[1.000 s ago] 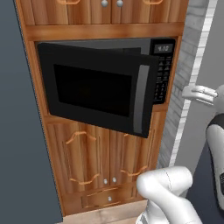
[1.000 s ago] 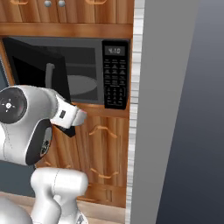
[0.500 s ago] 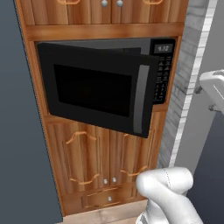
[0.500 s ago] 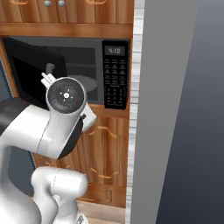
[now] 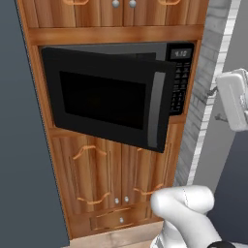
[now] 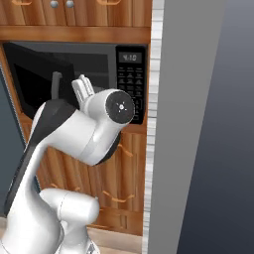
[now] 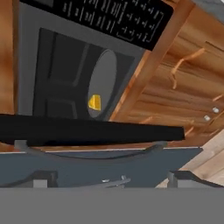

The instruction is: Open the microwave door.

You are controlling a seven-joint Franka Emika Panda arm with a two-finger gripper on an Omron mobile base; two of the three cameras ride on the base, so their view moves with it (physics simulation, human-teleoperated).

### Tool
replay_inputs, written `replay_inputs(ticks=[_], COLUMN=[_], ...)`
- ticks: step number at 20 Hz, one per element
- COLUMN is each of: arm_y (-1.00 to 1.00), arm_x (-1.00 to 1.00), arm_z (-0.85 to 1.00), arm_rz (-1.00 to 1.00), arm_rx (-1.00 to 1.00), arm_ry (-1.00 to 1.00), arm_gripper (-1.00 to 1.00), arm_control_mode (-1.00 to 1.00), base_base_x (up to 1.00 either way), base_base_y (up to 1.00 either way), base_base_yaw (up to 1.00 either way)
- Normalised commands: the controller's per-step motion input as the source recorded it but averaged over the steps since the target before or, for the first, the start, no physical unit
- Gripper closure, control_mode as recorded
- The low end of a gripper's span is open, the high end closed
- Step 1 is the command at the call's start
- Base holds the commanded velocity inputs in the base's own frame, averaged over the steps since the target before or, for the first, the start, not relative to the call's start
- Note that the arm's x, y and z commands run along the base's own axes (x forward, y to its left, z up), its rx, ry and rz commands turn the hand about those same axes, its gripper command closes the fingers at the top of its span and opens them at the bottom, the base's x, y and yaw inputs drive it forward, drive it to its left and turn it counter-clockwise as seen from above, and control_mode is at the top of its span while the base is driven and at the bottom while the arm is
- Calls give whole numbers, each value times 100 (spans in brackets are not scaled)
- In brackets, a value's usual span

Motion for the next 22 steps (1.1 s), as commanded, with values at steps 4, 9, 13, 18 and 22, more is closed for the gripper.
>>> replay_inputs(ticks=[4, 9, 13, 18, 22], arm_y=[16, 21, 26, 6, 3], arm_x=[49, 51, 48, 50, 51], arm_z=[-24, -28, -24, -2, 0], arm_rz=[0, 0, 0, 0, 0], arm_rx=[13, 4, 0, 0, 0], arm_ry=[2, 0, 0, 0, 0], arm_gripper=[-100, -100, -100, -100, -100], arm_control_mode=[-100, -100, -100, -100, -100], base_base_x=[0, 0, 0, 0, 0], base_base_y=[0, 0, 0, 0, 0], base_base_yaw=[0, 0, 0, 0, 0])
